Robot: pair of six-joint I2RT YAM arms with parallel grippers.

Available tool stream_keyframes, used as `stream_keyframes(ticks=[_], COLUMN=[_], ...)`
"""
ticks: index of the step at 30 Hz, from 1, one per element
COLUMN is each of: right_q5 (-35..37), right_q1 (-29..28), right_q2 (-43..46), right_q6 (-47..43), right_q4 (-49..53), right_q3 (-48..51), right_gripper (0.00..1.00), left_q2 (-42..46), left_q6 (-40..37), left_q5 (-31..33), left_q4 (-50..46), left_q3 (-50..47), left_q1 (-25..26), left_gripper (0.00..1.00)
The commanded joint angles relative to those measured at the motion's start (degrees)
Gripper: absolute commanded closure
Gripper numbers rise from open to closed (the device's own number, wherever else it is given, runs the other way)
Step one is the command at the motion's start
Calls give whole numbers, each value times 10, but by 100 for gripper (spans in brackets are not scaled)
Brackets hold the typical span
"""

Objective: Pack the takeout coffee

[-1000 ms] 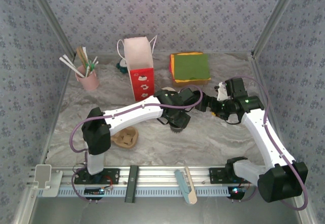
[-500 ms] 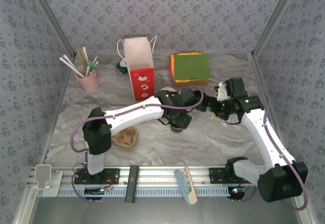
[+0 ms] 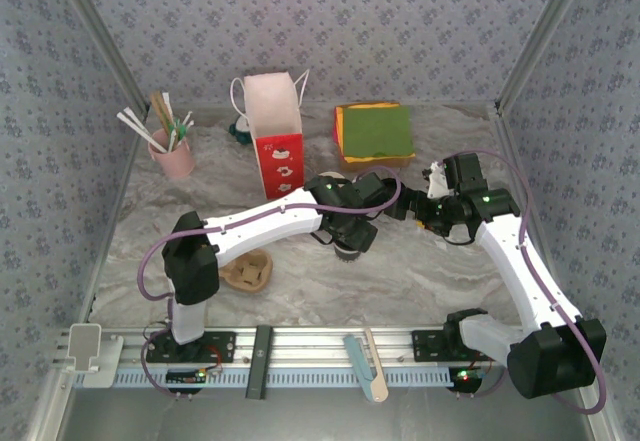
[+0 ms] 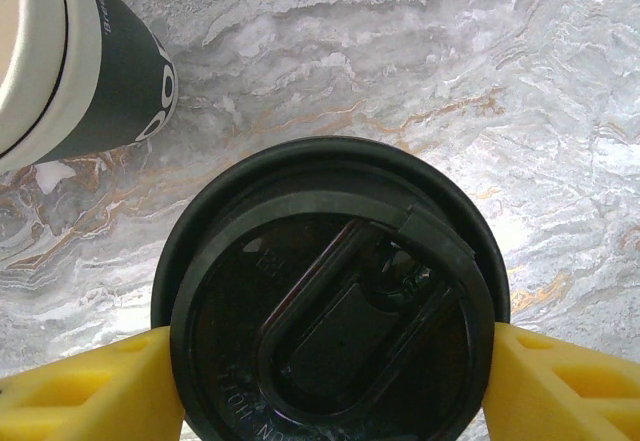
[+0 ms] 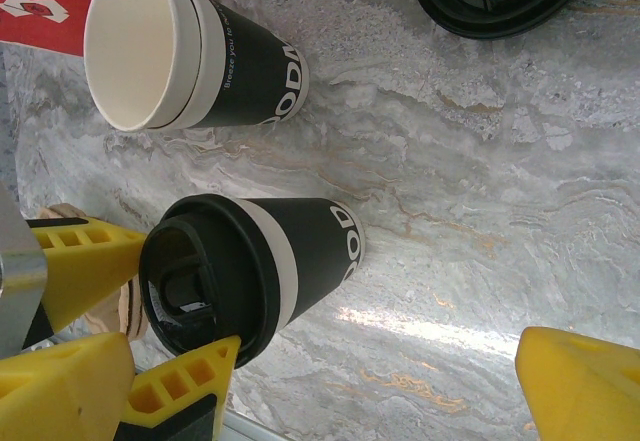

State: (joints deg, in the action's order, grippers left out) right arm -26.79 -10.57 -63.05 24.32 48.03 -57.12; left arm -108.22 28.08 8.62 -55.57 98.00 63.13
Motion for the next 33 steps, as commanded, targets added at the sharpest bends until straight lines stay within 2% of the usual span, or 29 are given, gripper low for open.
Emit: stream_keyframes(ticks=[1, 24, 33], right_q5=[-9, -11, -11], right_q1=[3, 2, 2], right_q2=[2, 4, 3], right_q6=[-3, -2, -2], right_q4=[1, 1, -1], right_q3=[4, 6, 7], right_gripper=[0, 0, 0], left_q2=[-6, -13, -6], left_q6=[-1, 0, 1], left_q5=[7, 8, 18], left_q4=[-16, -16, -33], left_q3=[4, -11, 14], left_q1=[3, 3, 4], left_gripper=[29, 28, 28])
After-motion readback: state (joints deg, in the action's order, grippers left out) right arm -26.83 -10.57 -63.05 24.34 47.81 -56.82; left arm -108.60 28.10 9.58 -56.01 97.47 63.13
